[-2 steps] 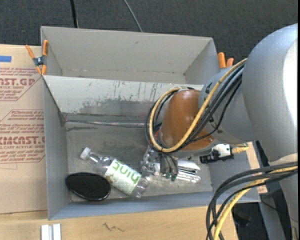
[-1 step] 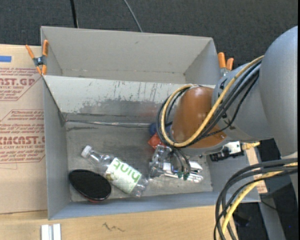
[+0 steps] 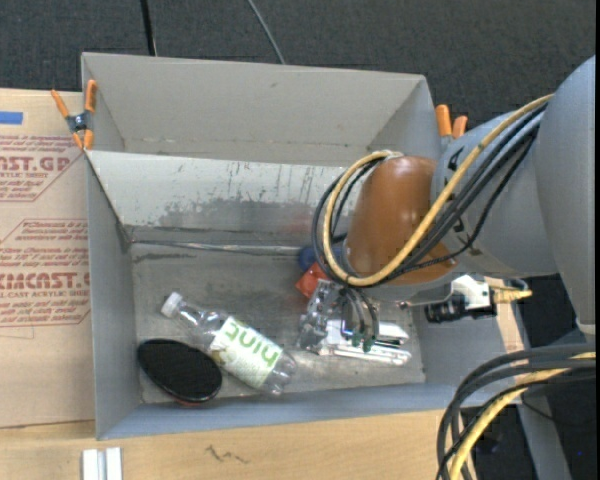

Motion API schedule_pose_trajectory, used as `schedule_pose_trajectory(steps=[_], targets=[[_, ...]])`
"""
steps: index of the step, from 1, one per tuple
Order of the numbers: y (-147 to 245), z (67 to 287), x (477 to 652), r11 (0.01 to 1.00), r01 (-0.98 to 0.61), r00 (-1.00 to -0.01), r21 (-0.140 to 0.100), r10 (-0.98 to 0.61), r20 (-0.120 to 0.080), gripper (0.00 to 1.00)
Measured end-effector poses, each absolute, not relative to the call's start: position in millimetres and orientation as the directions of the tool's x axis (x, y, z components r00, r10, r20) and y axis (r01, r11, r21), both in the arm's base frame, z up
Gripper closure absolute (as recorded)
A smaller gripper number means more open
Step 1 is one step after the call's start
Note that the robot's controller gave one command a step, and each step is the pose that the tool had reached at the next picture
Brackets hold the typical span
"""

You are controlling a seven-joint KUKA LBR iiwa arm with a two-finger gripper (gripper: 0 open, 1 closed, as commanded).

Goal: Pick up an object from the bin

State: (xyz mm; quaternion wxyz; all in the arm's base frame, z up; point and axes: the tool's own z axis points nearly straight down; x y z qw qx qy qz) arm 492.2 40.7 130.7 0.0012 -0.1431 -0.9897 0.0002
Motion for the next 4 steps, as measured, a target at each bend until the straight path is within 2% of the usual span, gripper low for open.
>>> schedule_pose_trajectory(steps=[1,2,3,4], targets=[[26.0,140.0,488.2,0.986,0.168,-0.986,0.0,0.168,-0.001,1.0],[9.3,145.7,486.7,0.999,-0.047,-0.999,0.0,-0.047,-0.001,1.0],[4.4,141.8,491.5,0.993,0.119,-0.993,0.001,0.119,-0.001,1.0],[22.6,134.7,494.3,0.992,-0.125,-0.992,0.0,-0.125,0.0,1.0]])
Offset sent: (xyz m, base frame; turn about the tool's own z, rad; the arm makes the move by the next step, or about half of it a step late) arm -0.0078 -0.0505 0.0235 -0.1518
